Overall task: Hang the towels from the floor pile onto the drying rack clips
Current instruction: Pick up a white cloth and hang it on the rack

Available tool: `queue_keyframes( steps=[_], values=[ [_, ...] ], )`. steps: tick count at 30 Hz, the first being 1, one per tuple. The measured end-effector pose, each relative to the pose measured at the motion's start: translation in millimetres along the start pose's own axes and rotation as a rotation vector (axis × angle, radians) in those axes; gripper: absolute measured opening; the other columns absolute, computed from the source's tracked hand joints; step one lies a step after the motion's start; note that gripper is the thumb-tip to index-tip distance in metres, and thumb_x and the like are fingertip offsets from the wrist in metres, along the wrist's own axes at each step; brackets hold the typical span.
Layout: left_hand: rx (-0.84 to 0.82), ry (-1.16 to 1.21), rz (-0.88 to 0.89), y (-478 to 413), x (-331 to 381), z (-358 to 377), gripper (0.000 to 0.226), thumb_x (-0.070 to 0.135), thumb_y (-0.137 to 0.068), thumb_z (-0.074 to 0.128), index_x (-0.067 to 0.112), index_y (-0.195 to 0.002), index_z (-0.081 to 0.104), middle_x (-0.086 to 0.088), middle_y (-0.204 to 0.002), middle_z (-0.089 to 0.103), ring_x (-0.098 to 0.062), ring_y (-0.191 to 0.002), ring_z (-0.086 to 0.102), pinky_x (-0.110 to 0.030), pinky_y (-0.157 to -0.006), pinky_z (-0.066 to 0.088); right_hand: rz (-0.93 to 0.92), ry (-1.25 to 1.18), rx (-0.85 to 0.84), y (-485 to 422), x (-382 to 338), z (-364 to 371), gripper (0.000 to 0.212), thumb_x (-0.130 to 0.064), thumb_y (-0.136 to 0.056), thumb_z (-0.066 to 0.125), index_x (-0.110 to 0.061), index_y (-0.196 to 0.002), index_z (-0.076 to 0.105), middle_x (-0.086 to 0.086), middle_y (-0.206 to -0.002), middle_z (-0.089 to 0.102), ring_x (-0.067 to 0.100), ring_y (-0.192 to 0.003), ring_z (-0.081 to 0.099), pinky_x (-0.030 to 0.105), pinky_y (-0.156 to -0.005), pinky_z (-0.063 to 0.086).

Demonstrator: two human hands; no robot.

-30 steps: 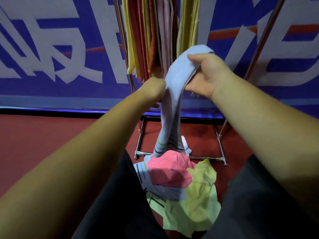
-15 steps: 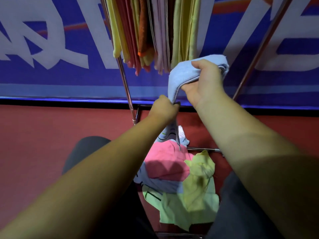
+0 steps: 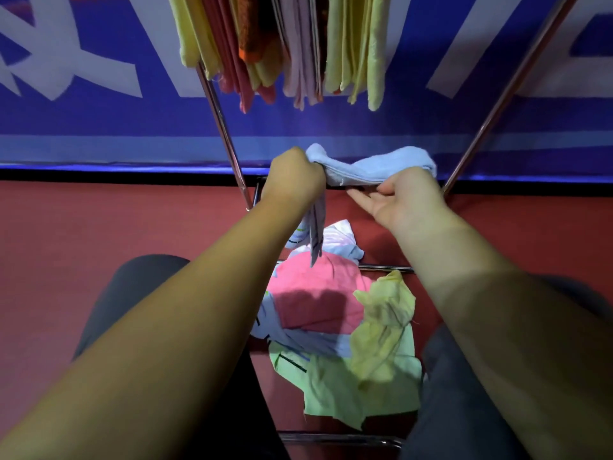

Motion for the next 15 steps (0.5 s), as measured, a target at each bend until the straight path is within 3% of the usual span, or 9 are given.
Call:
queue_keyframes(
  steps=[2, 3, 5, 7, 10, 11, 12, 15],
  values=[
    [0.053, 0.054, -0.014, -5, 1, 0, 0.041, 0.041, -0.107, 0.042, 0.007, -0.096, 0.061, -0.016, -0.1, 0.067, -0.042, -0.099, 0.063, -0.039, -0.08, 0.048, 0.049, -0.092, 0.036, -5, 5, -3, 0.057, 0.021, -0.096, 0.015, 0.009, -0.14, 0.051, 0.024, -0.121, 0.063, 0.043, -0.147, 0.047, 0.066, -0.11, 0.045],
    [0.079, 0.071, -0.014, -6, 1, 0, 0.046, 0.049, -0.107, 0.04, 0.009, -0.095, 0.06, -0.013, -0.099, 0.067, -0.041, -0.095, 0.062, -0.04, -0.079, 0.049, 0.061, -0.129, 0.047, -8, 7, -4, 0.053, 0.018, -0.1, 0.015, 0.007, -0.135, 0.054, 0.022, -0.121, 0.065, 0.041, -0.146, 0.05, 0.064, -0.112, 0.045],
    [0.113, 0.078, 0.004, -5, 3, -1, 0.05, 0.057, -0.106, 0.037, 0.012, -0.097, 0.057, -0.011, -0.1, 0.066, -0.04, -0.091, 0.061, -0.044, -0.078, 0.052, 0.074, -0.093, 0.051, -9, 12, -2, 0.045, 0.014, -0.105, 0.024, 0.004, -0.138, 0.053, 0.02, -0.127, 0.064, 0.039, -0.137, 0.059, 0.058, -0.103, 0.053],
    [0.145, 0.053, 0.062, -2, 8, -4, 0.041, 0.049, -0.106, 0.04, 0.011, -0.099, 0.055, -0.01, -0.099, 0.064, -0.04, -0.088, 0.06, -0.044, -0.07, 0.049, 0.094, 0.064, 0.032, -7, 18, 1, 0.036, 0.003, -0.11, 0.041, 0.002, -0.145, 0.051, 0.015, -0.121, 0.06, 0.035, -0.125, 0.066, 0.051, -0.097, 0.056],
    [0.165, 0.013, 0.145, 4, 18, -5, 0.027, 0.035, -0.103, 0.042, 0.011, -0.099, 0.054, -0.009, -0.094, 0.063, -0.038, -0.084, 0.057, -0.041, -0.064, 0.041, 0.191, 0.375, -0.016, -9, 30, 1, 0.041, -0.023, -0.106, 0.065, -0.018, -0.145, 0.056, 0.009, -0.129, 0.059, 0.029, -0.089, 0.068, 0.042, -0.072, 0.061],
    [0.169, 0.002, 0.167, 5, 19, -5, 0.027, 0.035, -0.103, 0.042, 0.012, -0.096, 0.053, -0.009, -0.092, 0.062, -0.038, -0.083, 0.056, -0.04, -0.063, 0.039, 0.23, 0.514, -0.014, -10, 32, 0, 0.046, -0.034, -0.101, 0.07, -0.023, -0.144, 0.056, 0.008, -0.136, 0.06, 0.03, -0.085, 0.069, 0.041, -0.061, 0.061],
    [0.176, -0.009, 0.19, 7, 21, -5, 0.027, 0.035, -0.103, 0.042, 0.012, -0.094, 0.052, -0.009, -0.089, 0.062, -0.038, -0.081, 0.055, -0.04, -0.062, 0.037, 0.251, 0.663, -0.009, -10, 33, 0, 0.051, -0.044, -0.097, 0.073, -0.026, -0.142, 0.056, 0.009, -0.137, 0.061, 0.032, -0.085, 0.071, 0.041, -0.06, 0.062],
    [0.179, -0.051, 0.217, 6, 20, -6, 0.026, 0.032, -0.102, 0.045, 0.012, -0.087, 0.048, -0.008, -0.081, 0.056, -0.038, -0.075, 0.051, -0.039, -0.058, 0.033, 0.023, 1.209, 0.08, -13, 29, 0, 0.069, -0.061, -0.093, 0.068, -0.016, -0.142, 0.05, 0.019, -0.135, 0.058, 0.041, -0.108, 0.068, 0.044, -0.094, 0.058]
  ],
)
Point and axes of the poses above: each hand's wrist, its own y-axis away from the middle knuckle, its own z-axis out of the palm, x = y × z, the point moved 2 cm from there along -y, towards the middle knuckle
